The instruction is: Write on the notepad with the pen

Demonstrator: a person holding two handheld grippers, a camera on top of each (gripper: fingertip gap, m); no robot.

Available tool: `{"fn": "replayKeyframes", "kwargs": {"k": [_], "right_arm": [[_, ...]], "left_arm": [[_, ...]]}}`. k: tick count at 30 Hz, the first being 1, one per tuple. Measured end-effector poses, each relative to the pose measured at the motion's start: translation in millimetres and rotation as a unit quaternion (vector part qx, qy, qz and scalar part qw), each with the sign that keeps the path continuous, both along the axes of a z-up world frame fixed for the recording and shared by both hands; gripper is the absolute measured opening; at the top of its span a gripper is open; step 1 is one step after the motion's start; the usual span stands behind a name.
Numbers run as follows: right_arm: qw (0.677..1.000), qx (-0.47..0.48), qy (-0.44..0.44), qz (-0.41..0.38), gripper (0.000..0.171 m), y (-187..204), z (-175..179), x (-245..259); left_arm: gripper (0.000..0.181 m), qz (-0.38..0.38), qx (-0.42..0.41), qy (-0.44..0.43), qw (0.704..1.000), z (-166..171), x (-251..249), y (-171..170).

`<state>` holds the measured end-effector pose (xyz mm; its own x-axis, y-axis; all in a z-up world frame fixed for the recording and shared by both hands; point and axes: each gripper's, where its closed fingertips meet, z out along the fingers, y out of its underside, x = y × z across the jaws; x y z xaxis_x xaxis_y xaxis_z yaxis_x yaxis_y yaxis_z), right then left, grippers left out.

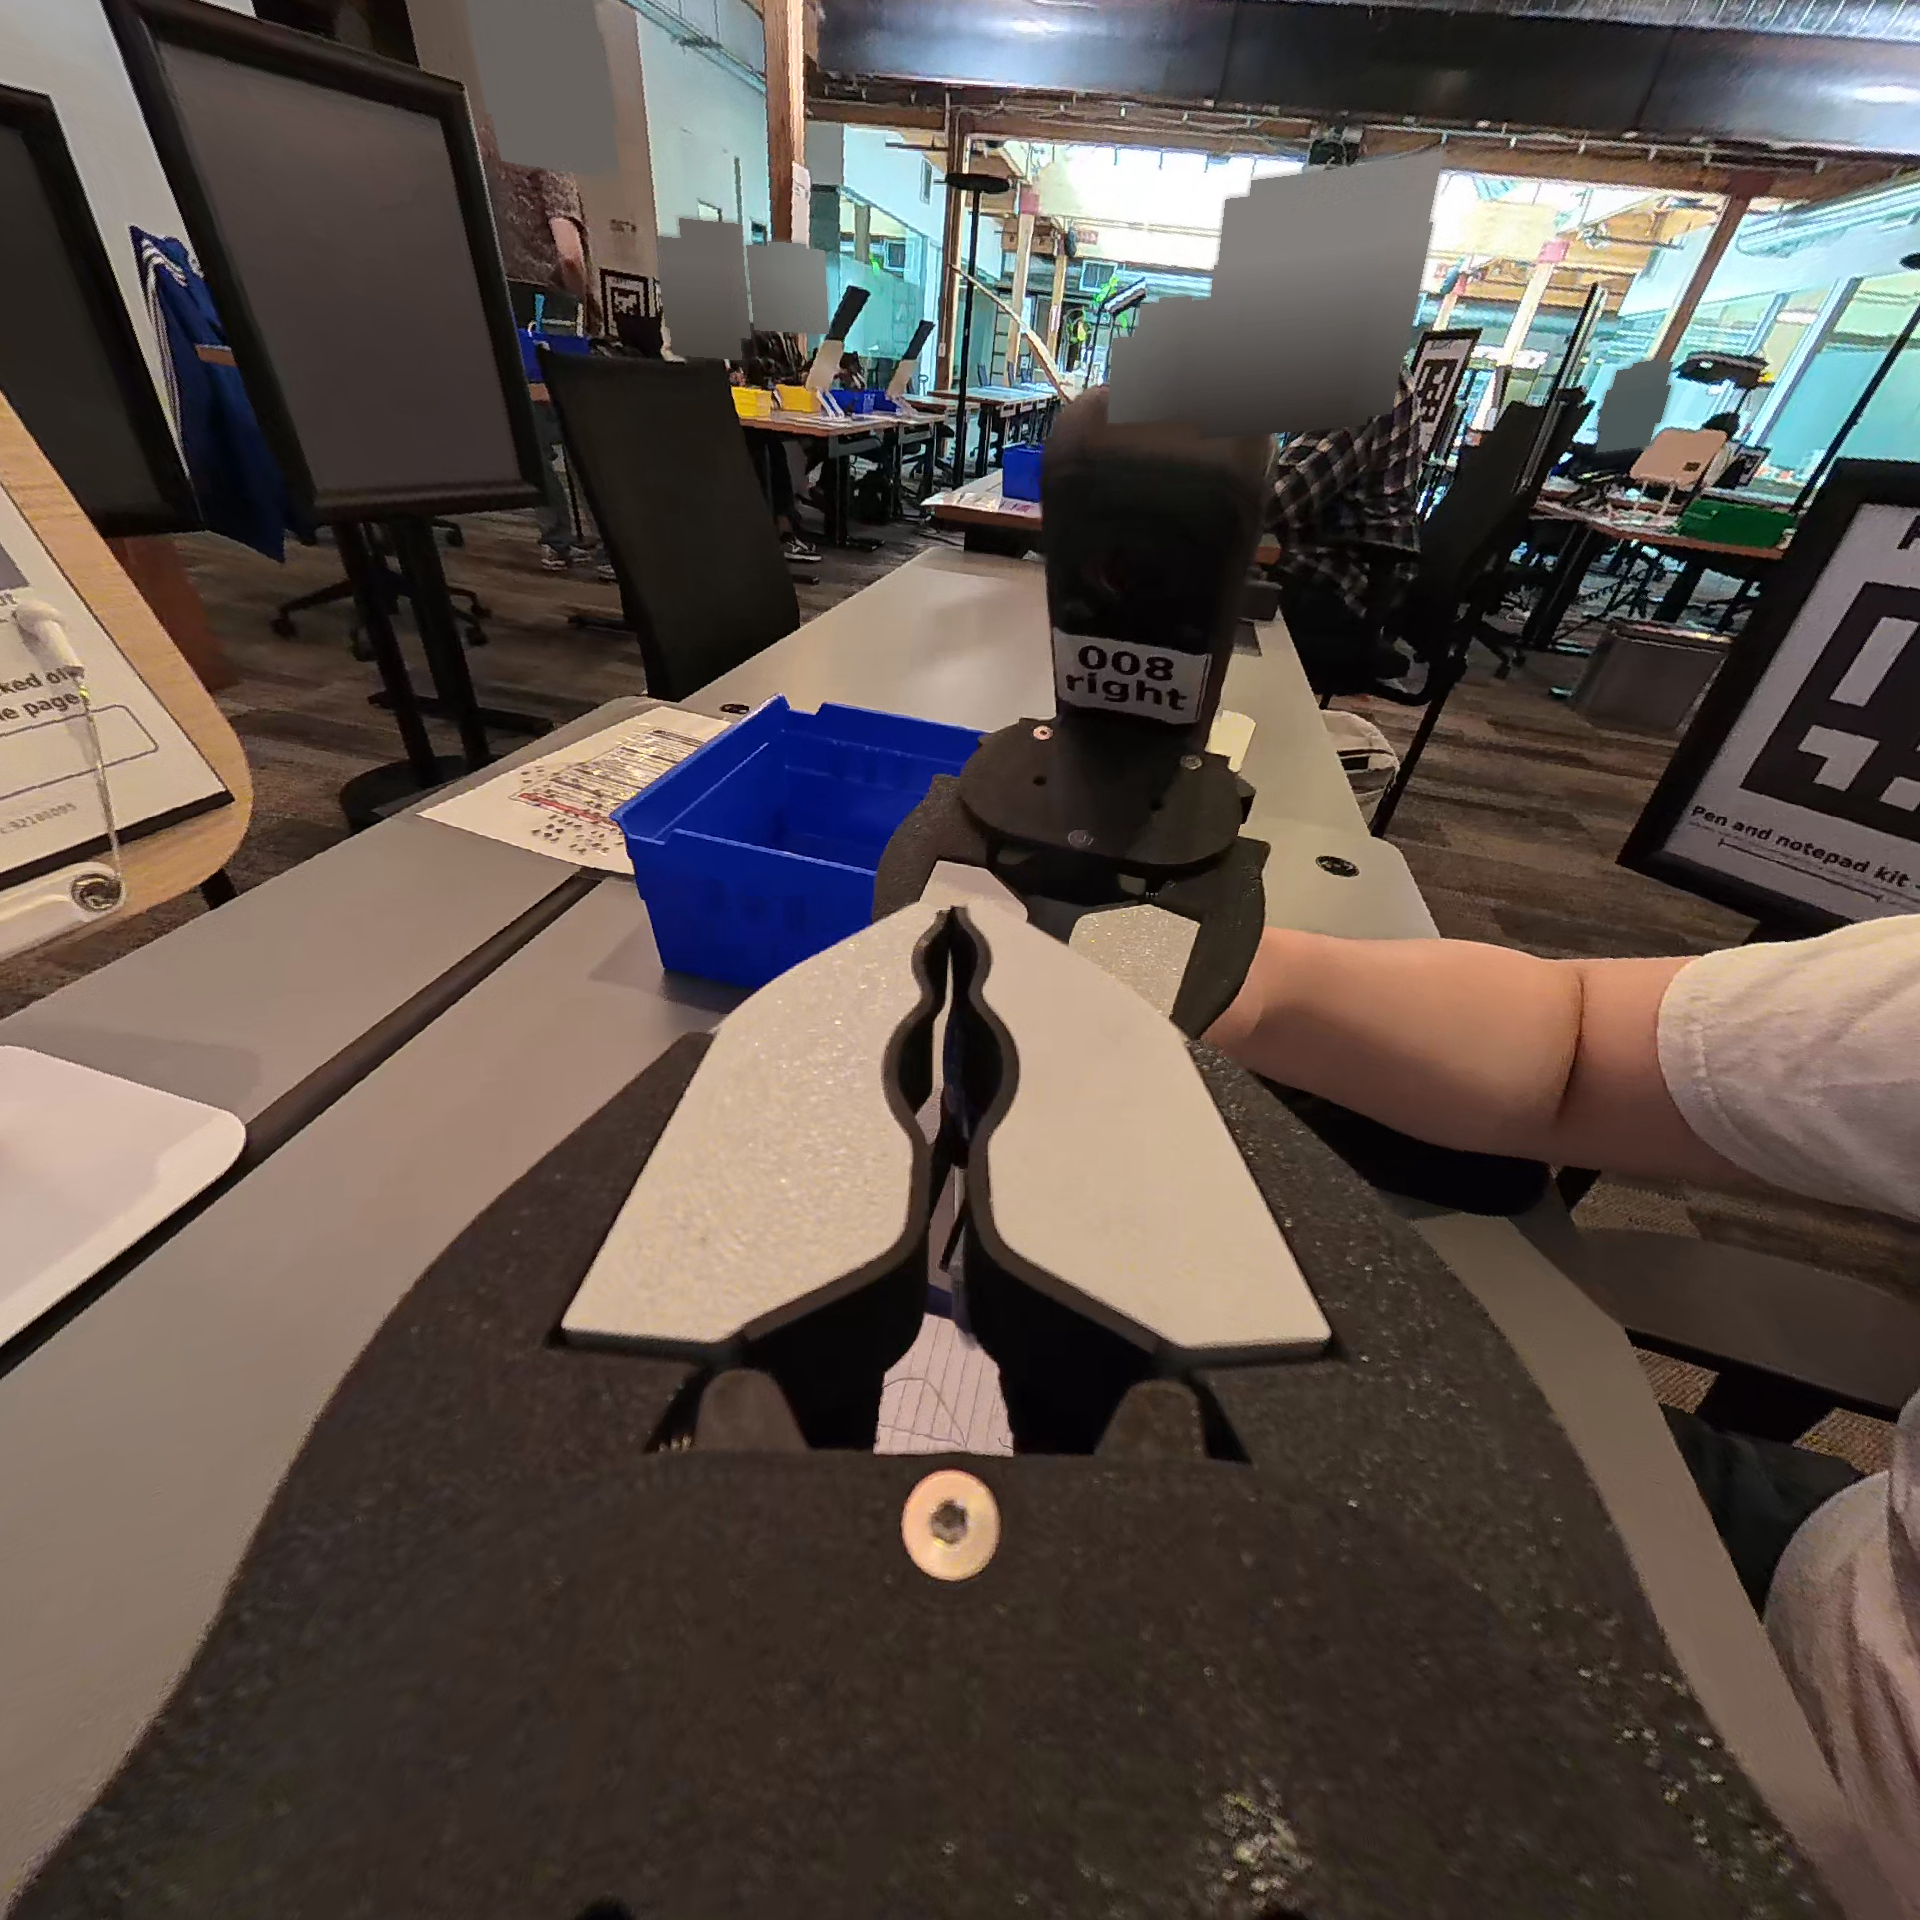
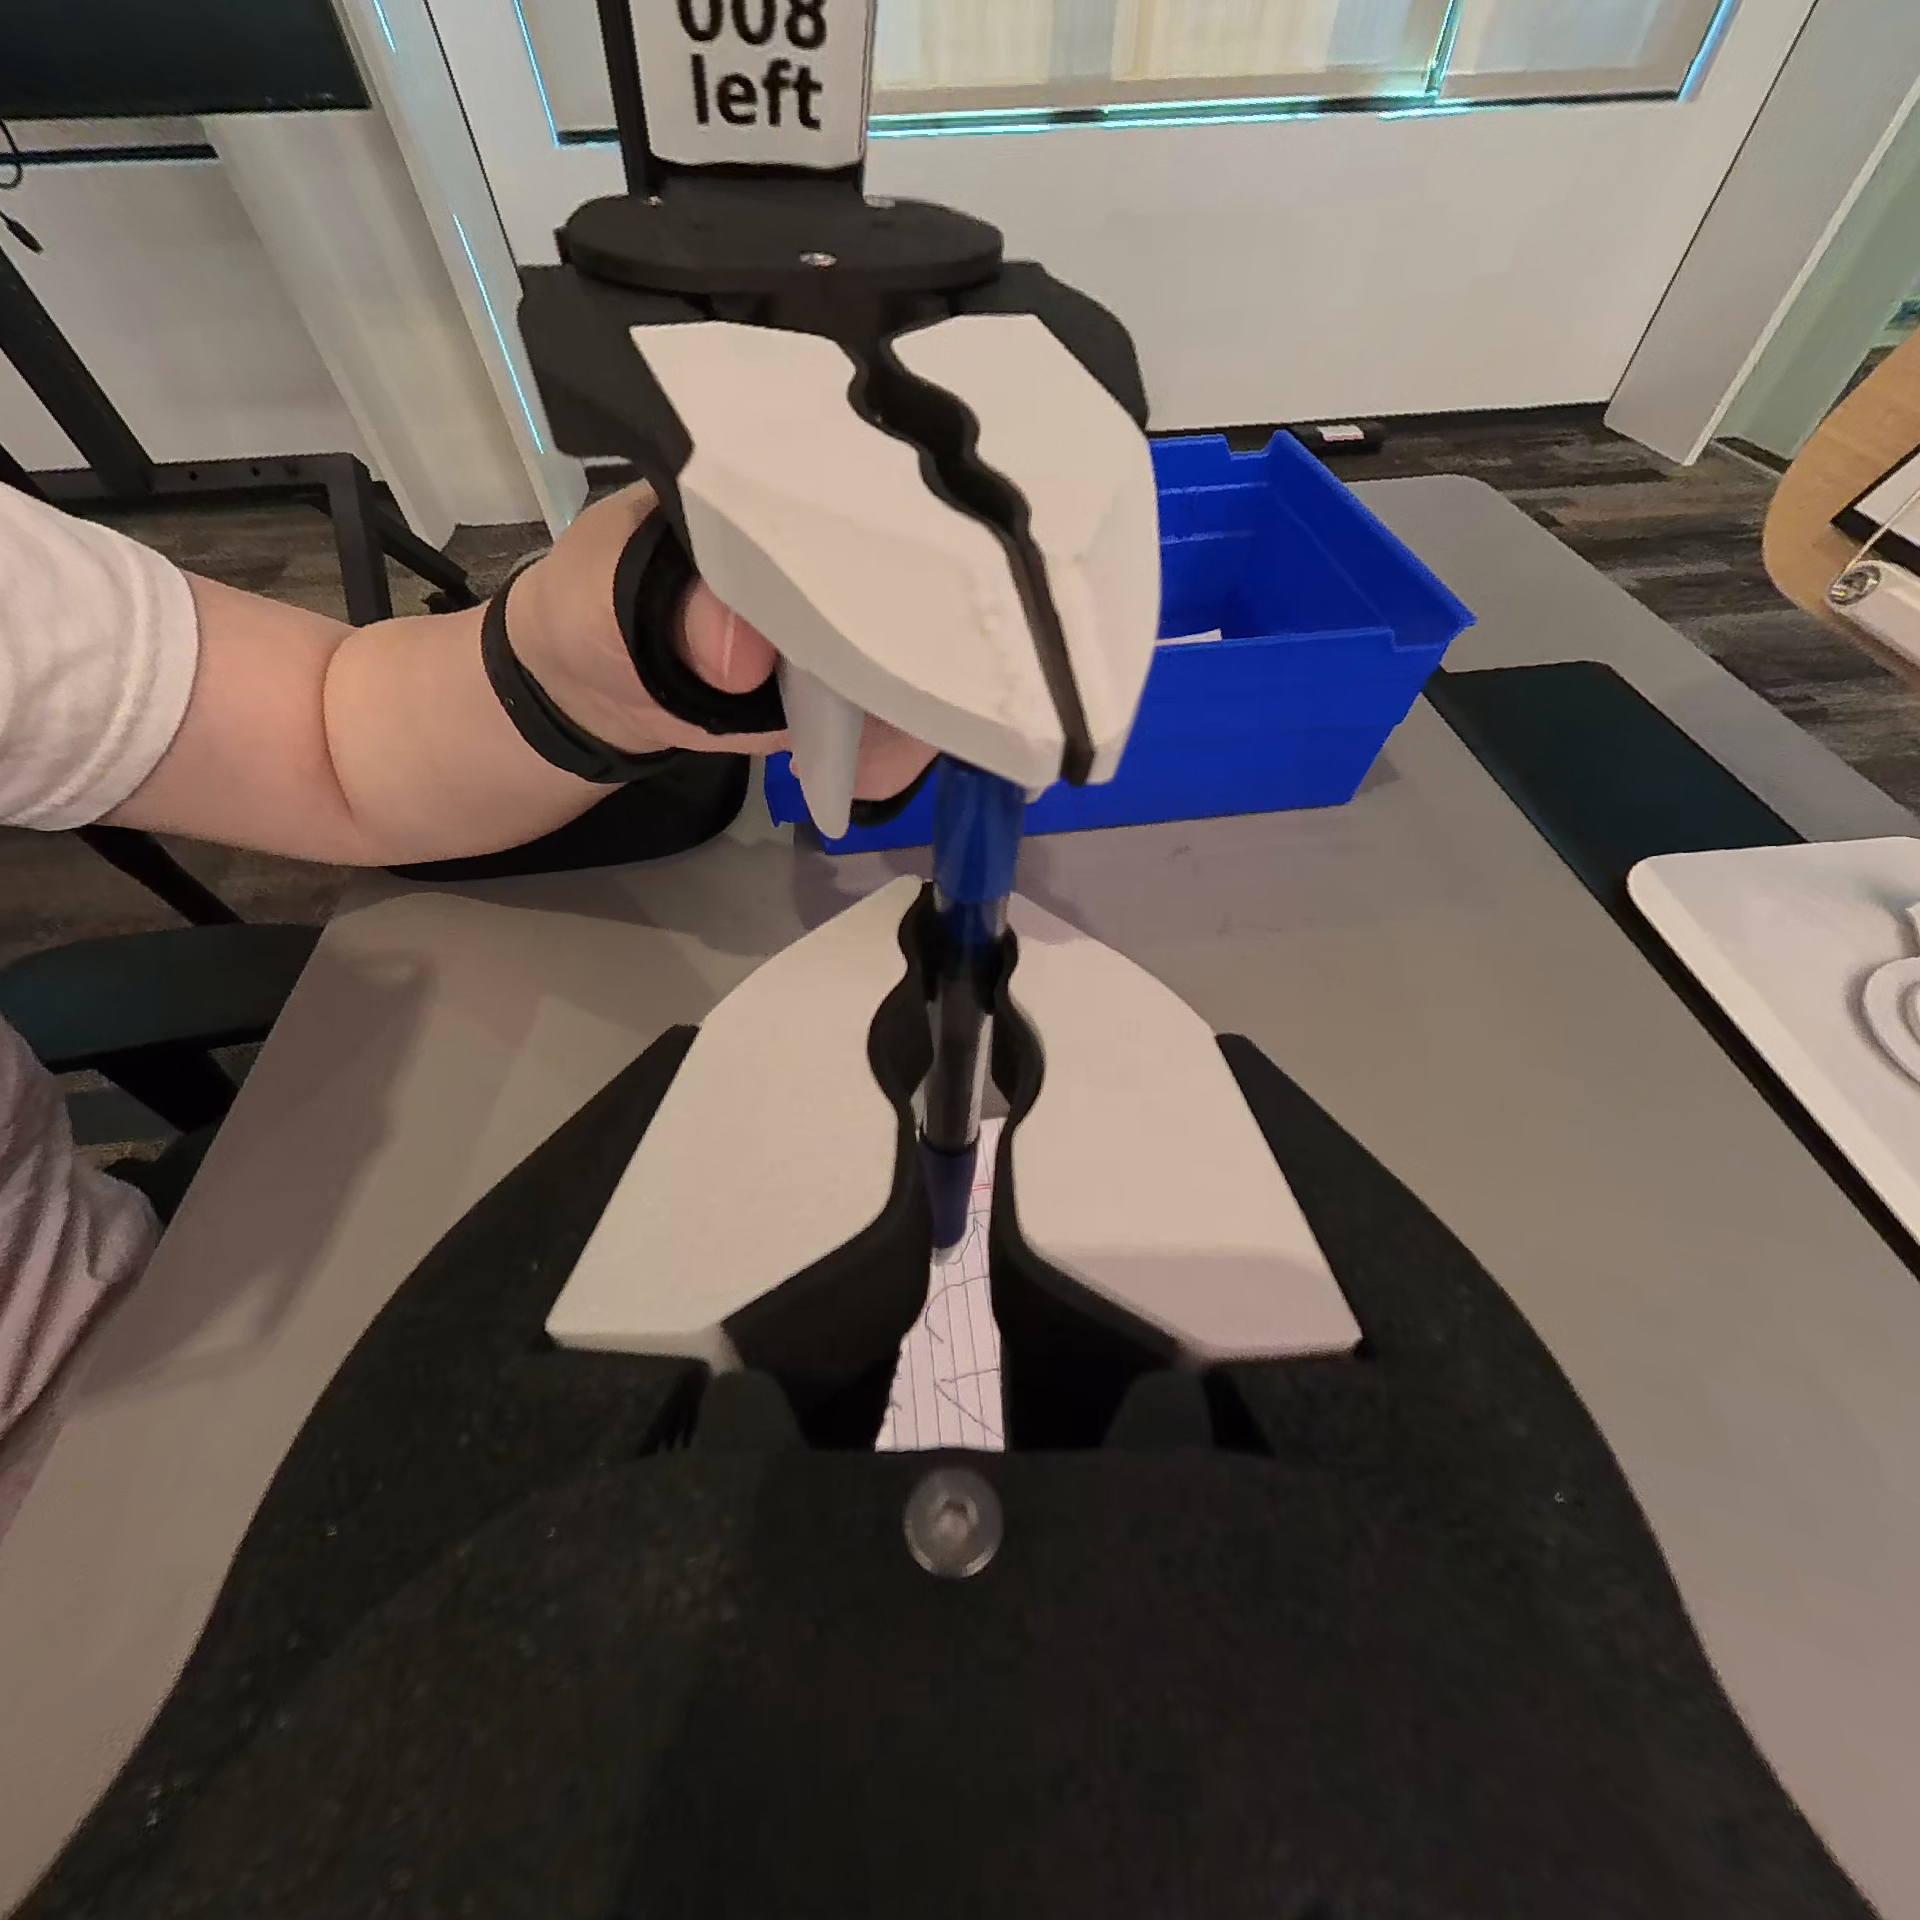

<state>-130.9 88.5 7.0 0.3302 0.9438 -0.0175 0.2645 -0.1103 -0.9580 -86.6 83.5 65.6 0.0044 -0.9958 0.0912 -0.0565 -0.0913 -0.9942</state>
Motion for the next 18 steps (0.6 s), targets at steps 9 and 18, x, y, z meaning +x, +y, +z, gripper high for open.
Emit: {"fn": "replayKeyframes", "kwargs": {"k": [9,18], "right_arm": [[1.0,0.01,-0.014,-0.01,0.006,3,-3,2],[0.999,0.031,-0.031,-0.019,0.005,4,-3,5]], "left_arm": [[0.0,0.008,0.004,0.012,1.0,-3,0,1],[0.0,0.018,0.036,0.061,0.997,-15,4,1]]}}
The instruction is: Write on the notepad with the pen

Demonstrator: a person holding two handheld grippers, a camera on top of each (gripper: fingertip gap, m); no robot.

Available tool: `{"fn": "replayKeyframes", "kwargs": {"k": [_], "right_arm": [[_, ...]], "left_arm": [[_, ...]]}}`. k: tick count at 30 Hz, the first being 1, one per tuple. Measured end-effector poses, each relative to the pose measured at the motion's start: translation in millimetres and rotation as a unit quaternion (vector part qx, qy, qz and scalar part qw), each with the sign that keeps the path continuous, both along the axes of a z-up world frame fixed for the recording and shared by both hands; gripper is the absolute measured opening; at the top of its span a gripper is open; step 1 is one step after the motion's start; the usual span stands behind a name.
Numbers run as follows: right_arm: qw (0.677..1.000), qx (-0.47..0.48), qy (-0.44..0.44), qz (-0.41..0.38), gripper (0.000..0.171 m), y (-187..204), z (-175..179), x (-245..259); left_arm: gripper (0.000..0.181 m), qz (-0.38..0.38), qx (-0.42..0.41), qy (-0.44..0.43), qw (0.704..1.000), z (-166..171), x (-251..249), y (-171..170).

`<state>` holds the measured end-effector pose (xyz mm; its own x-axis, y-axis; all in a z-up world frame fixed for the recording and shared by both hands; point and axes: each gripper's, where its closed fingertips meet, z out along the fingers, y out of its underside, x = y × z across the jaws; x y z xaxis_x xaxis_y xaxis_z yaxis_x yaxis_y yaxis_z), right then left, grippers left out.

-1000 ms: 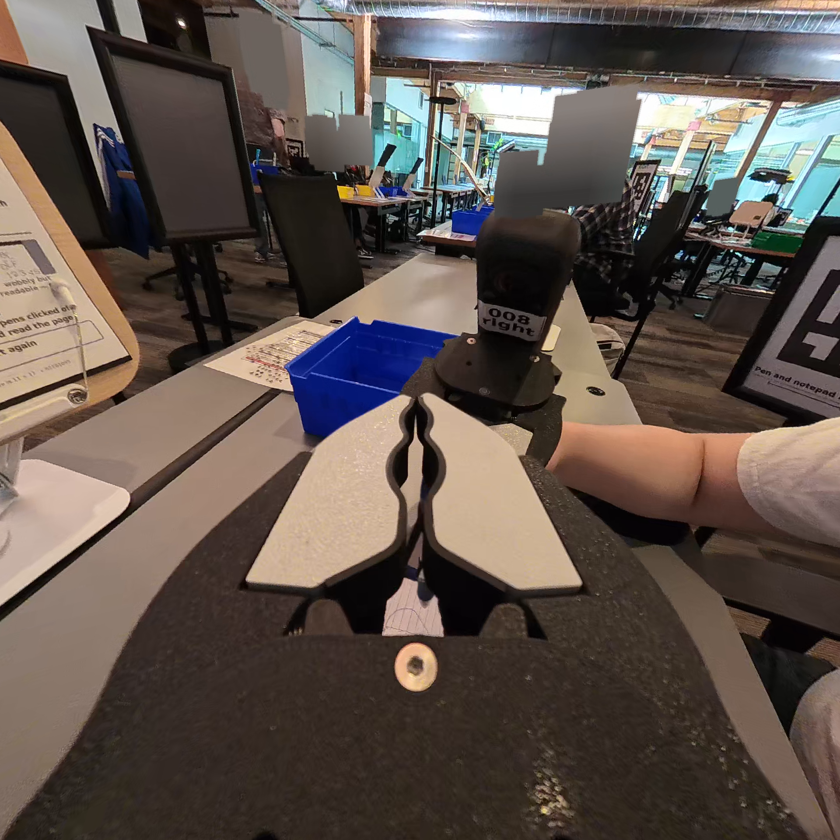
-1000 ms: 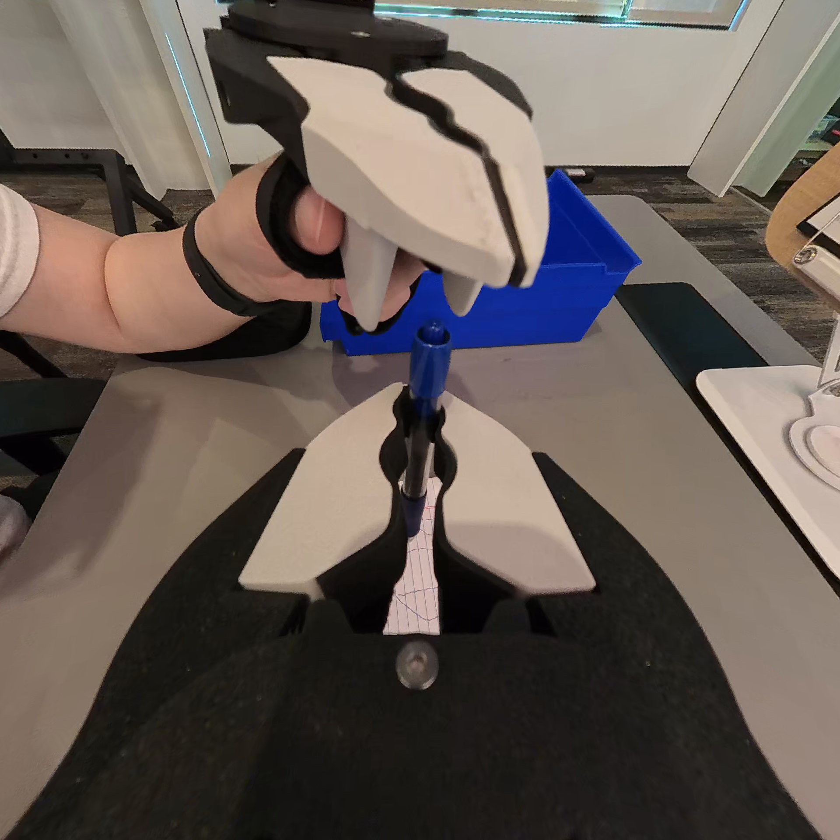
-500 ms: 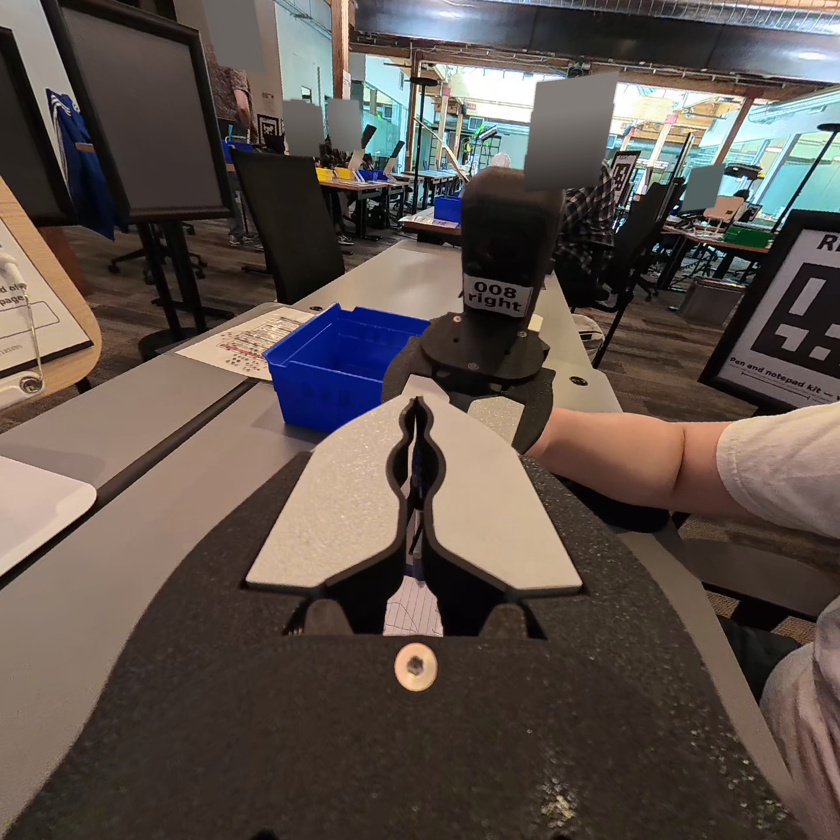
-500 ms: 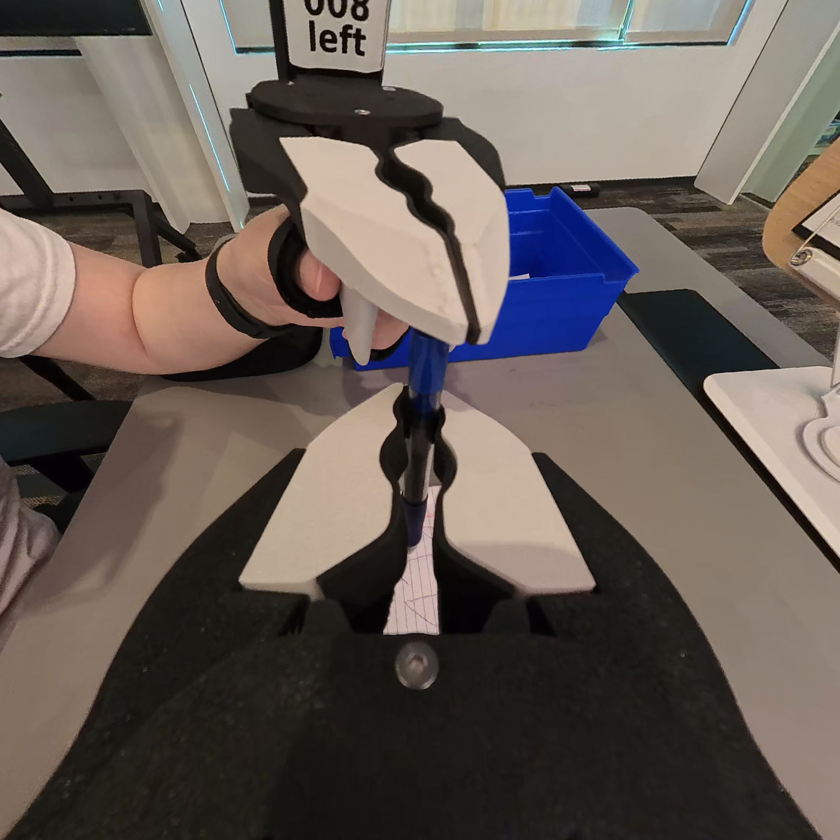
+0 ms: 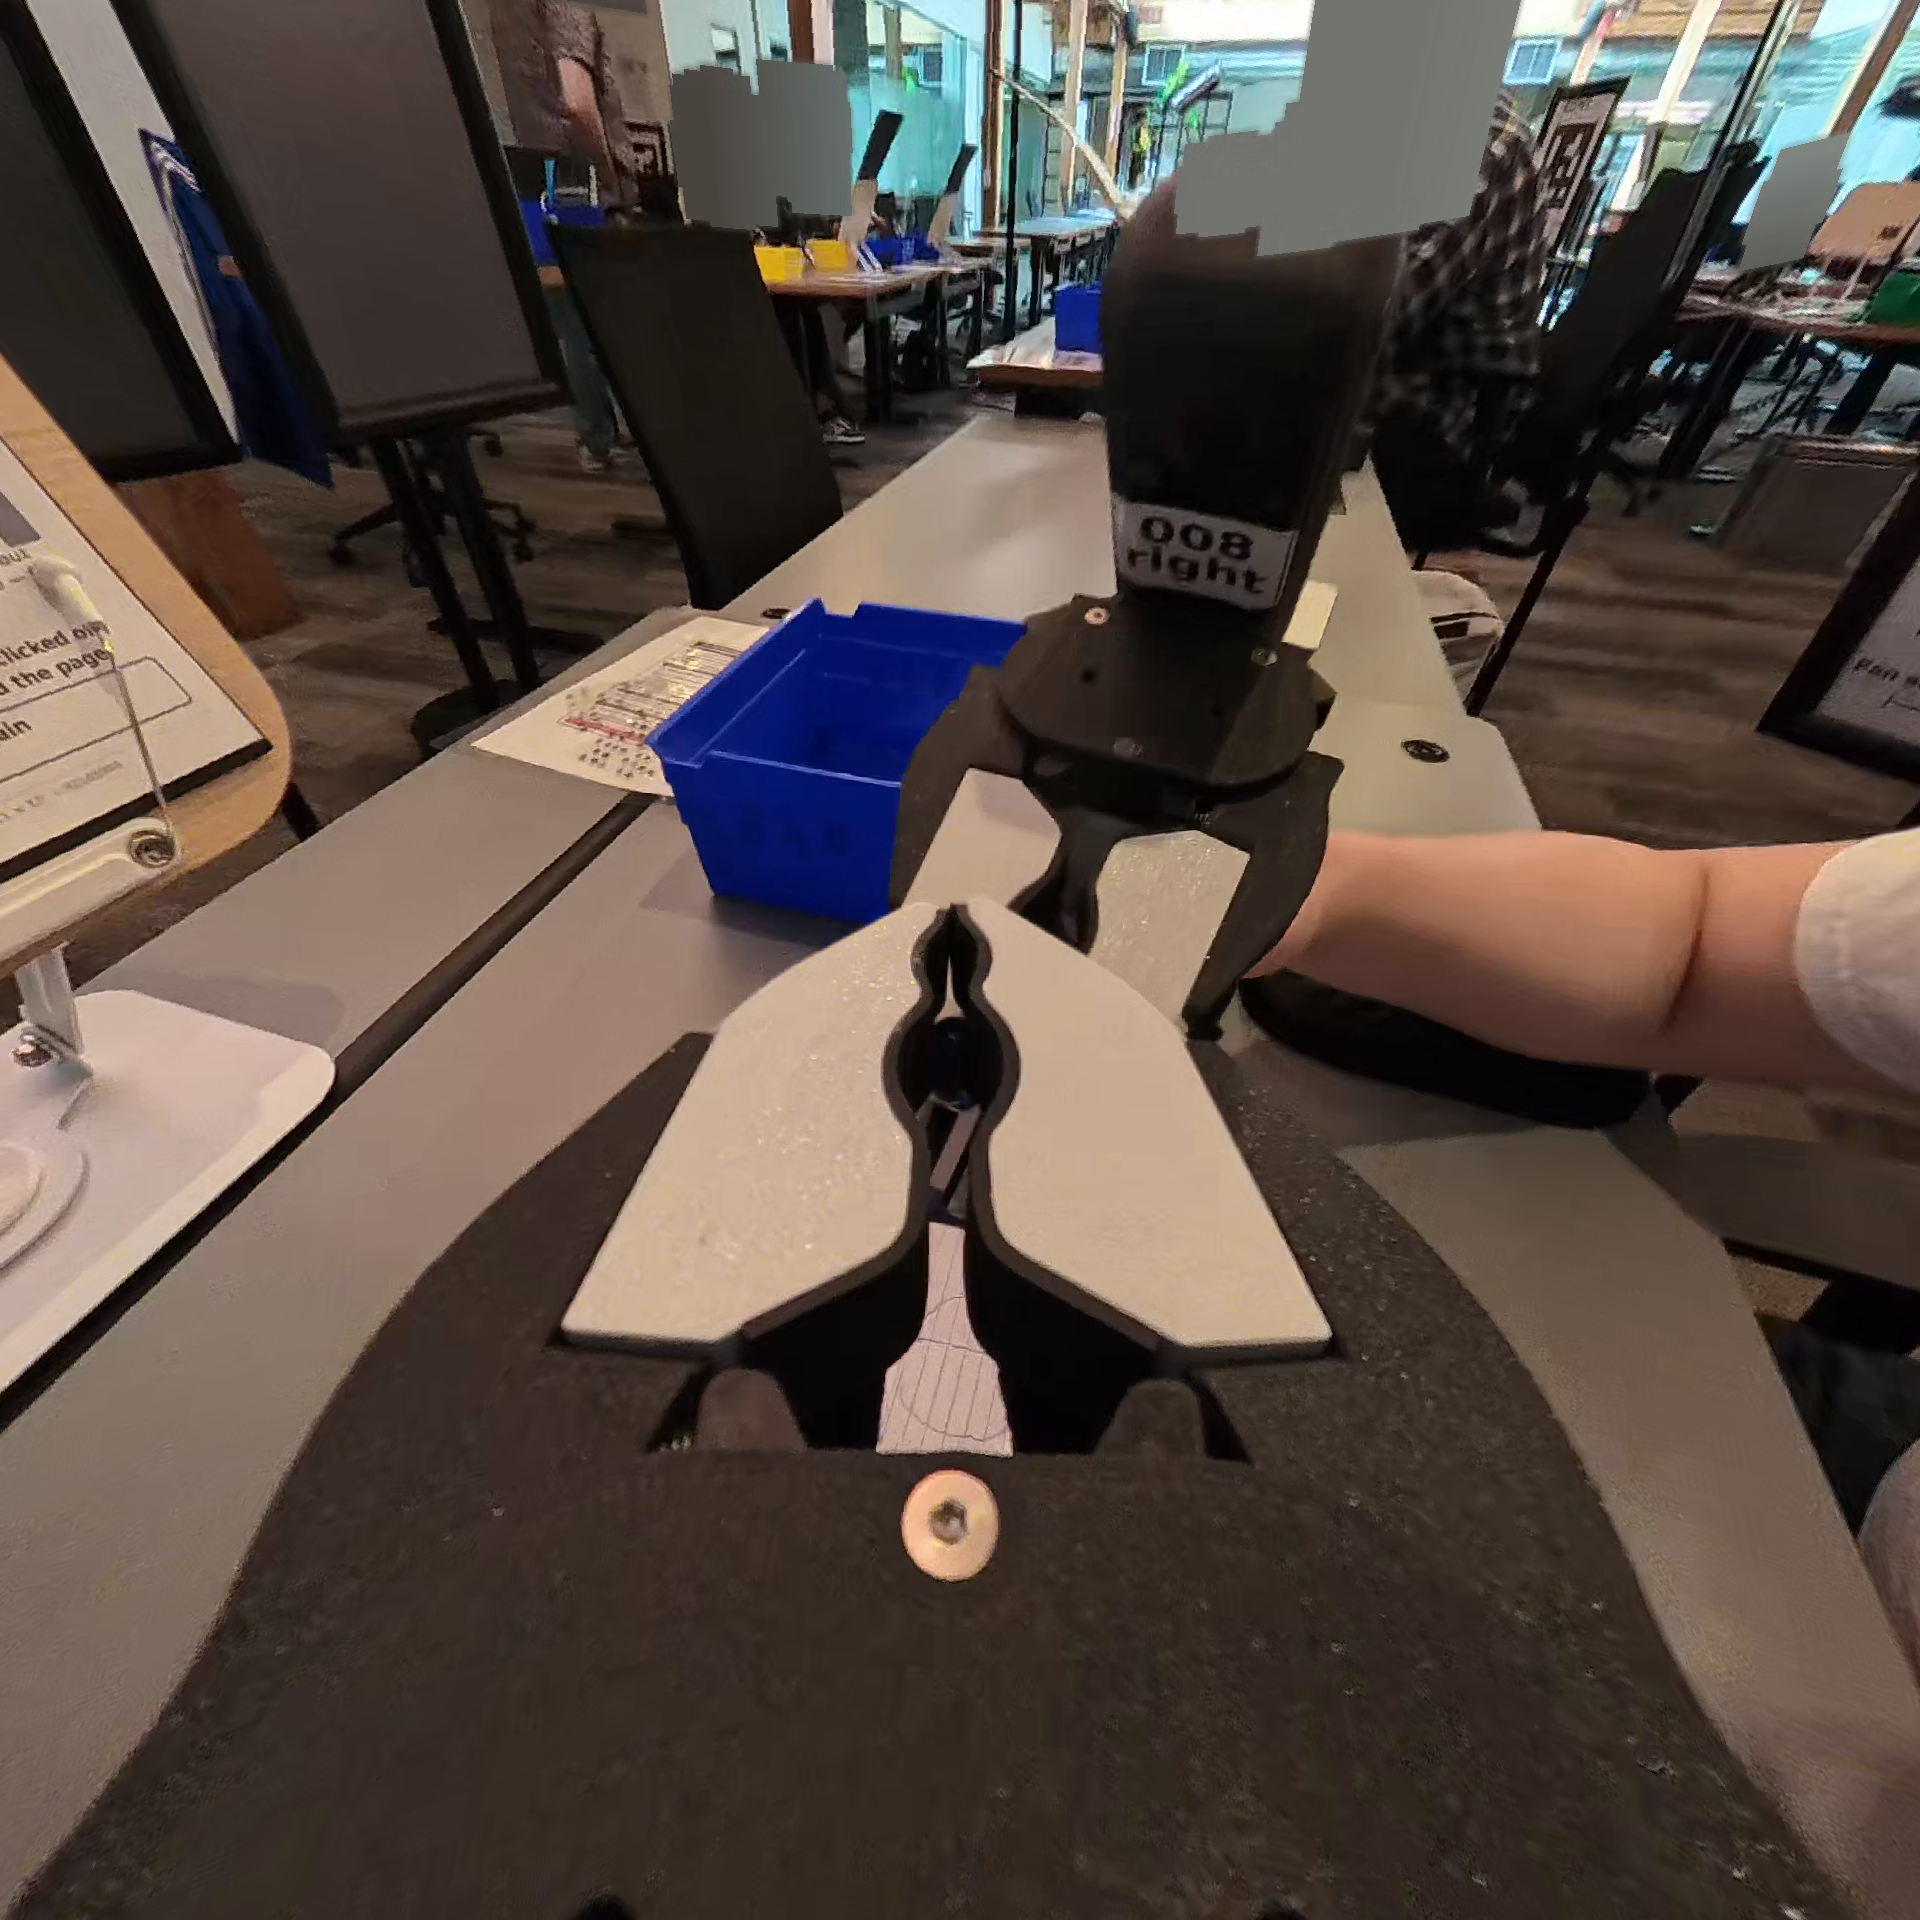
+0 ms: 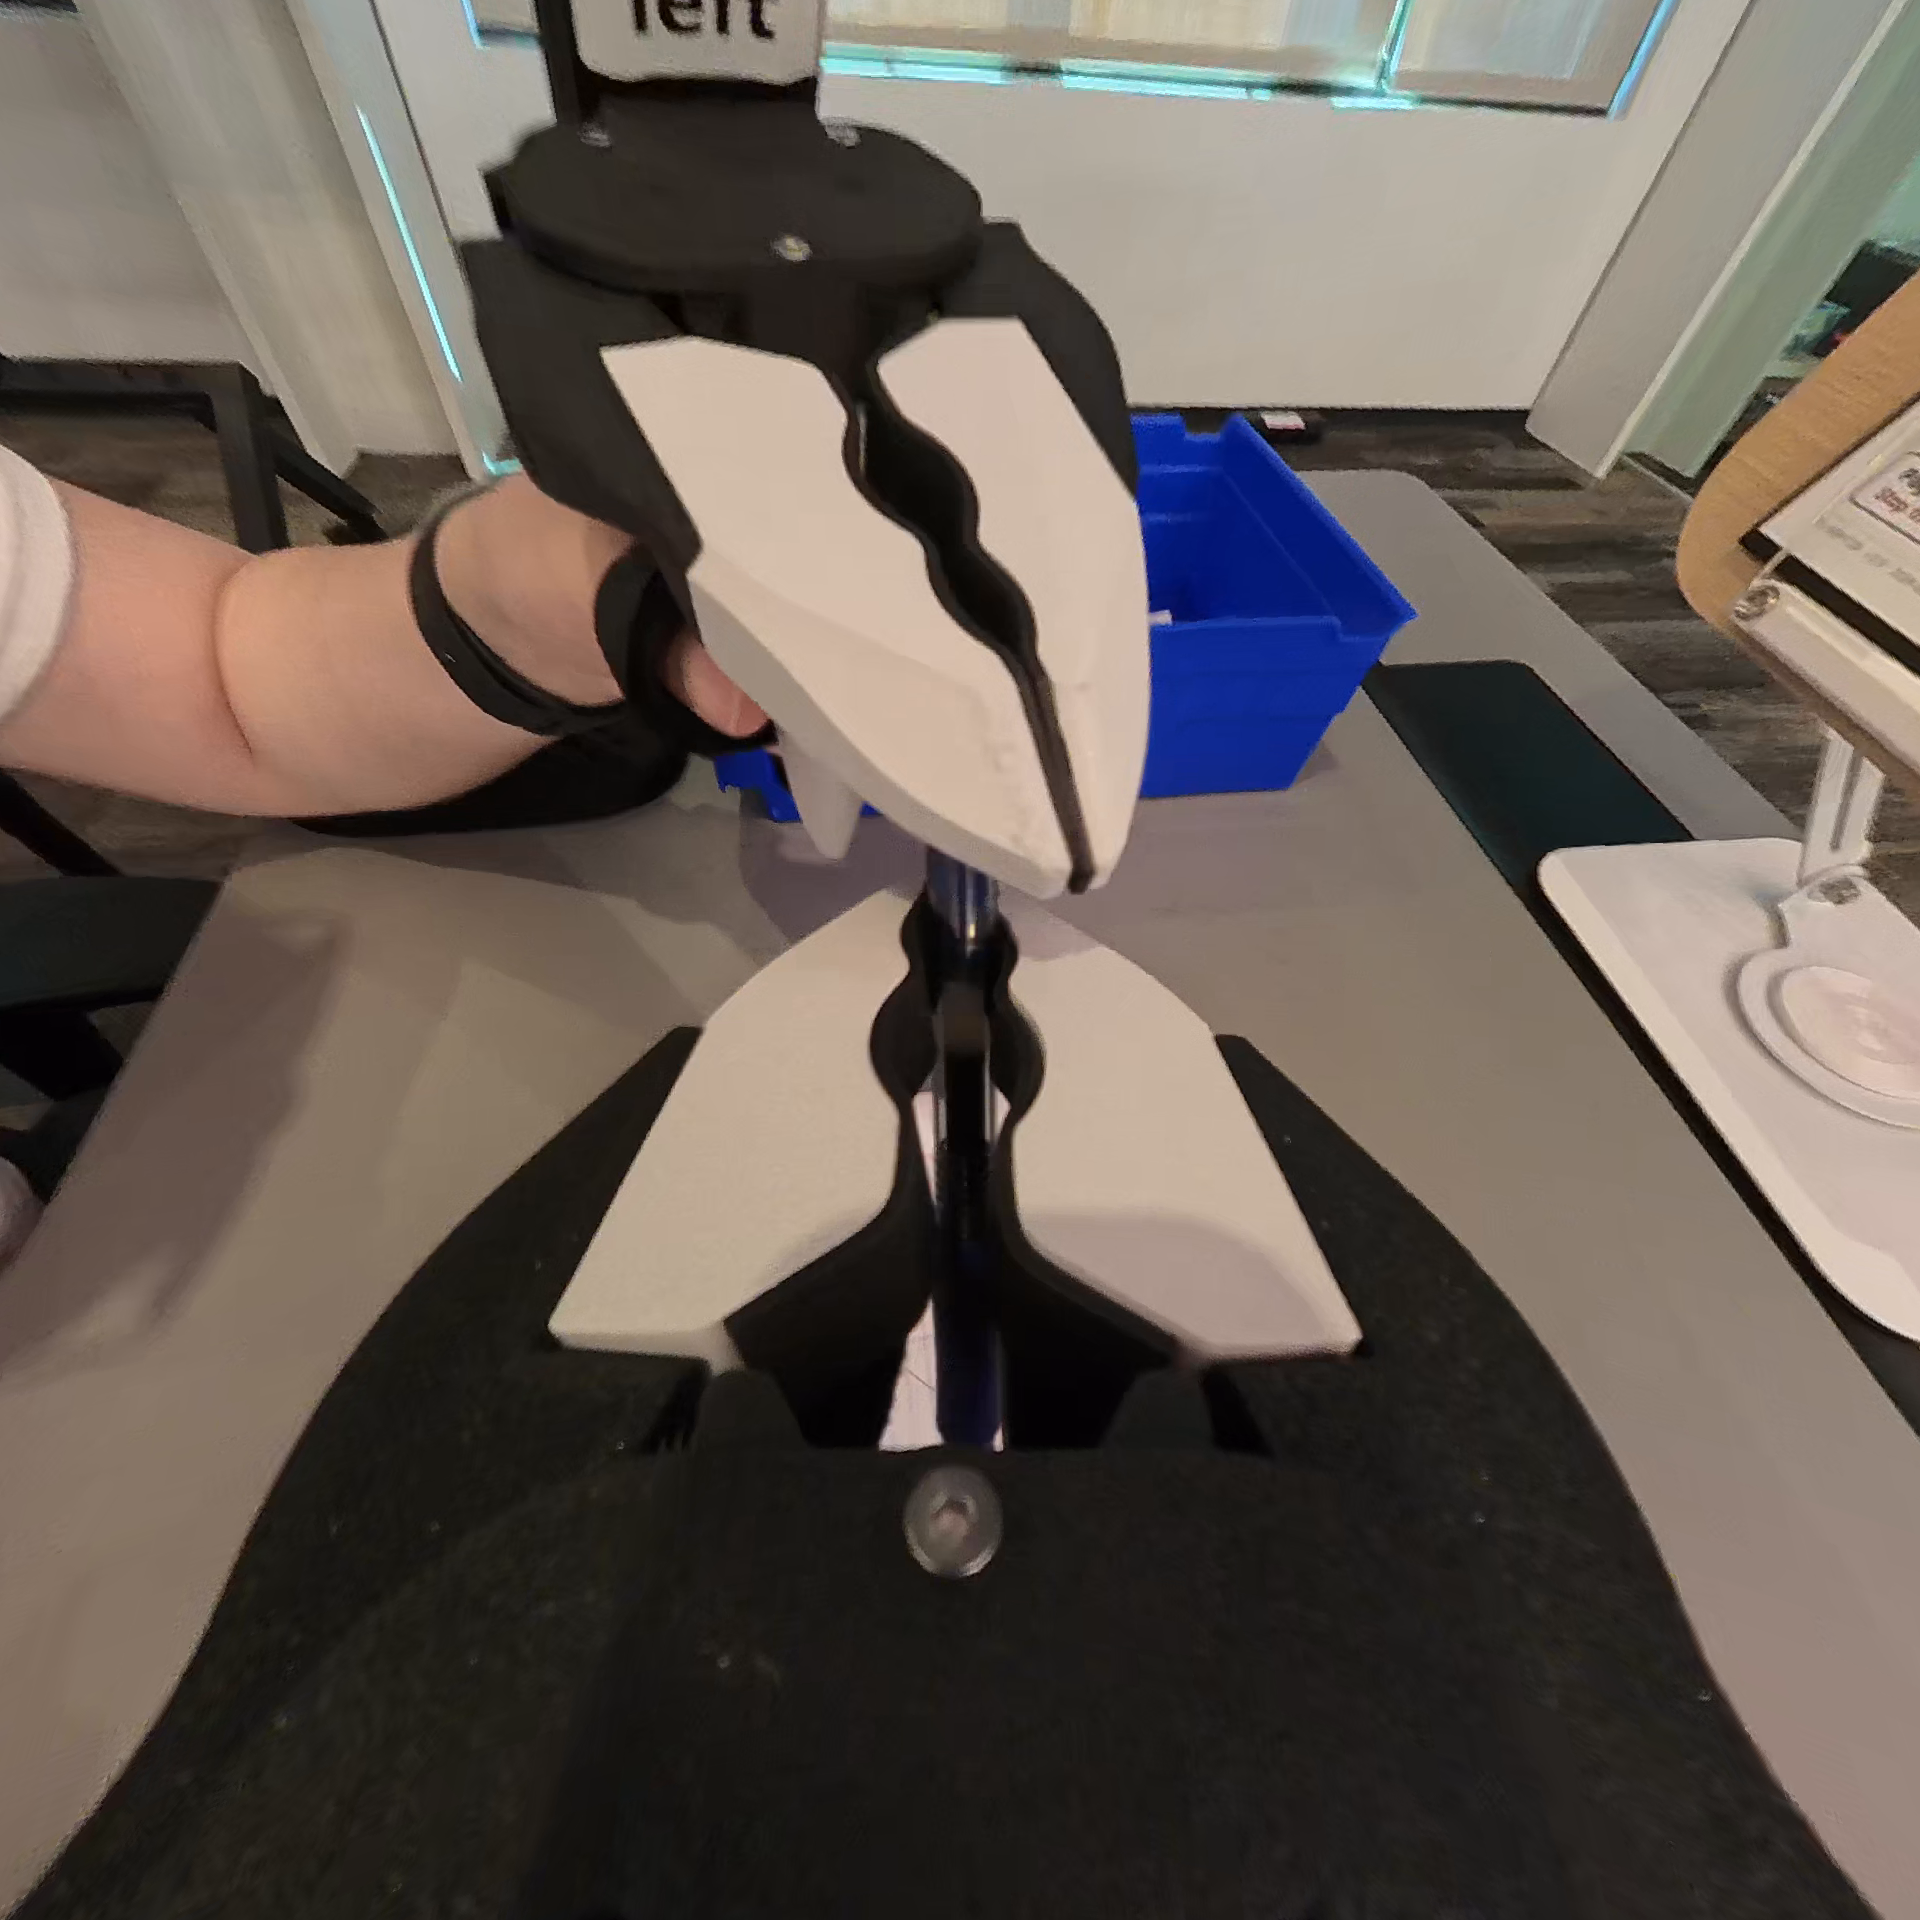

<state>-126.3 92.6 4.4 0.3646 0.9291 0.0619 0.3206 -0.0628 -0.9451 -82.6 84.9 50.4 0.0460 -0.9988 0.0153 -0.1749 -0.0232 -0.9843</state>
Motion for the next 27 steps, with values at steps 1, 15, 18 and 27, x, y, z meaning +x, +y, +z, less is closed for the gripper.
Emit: {"fn": "replayKeyframes", "kwargs": {"k": [1,15,18,27], "right_arm": [[1.0,0.006,-0.006,-0.002,0.005,1,0,2],[0.999,-0.018,0.041,0.0,0.004,4,10,14],[0.995,-0.043,0.087,0.018,0.004,1,18,14],[0.979,-0.087,0.171,0.071,0.005,-8,30,12]], "left_arm": [[0.0,0.001,0.0,-0.004,1.0,0,1,0],[0.004,0.008,-0.04,-0.088,0.995,26,-18,19],[0.006,-0.025,-0.049,-0.112,0.992,29,-14,10],[0.0,-0.049,-0.115,-0.164,0.979,32,-12,7]]}}
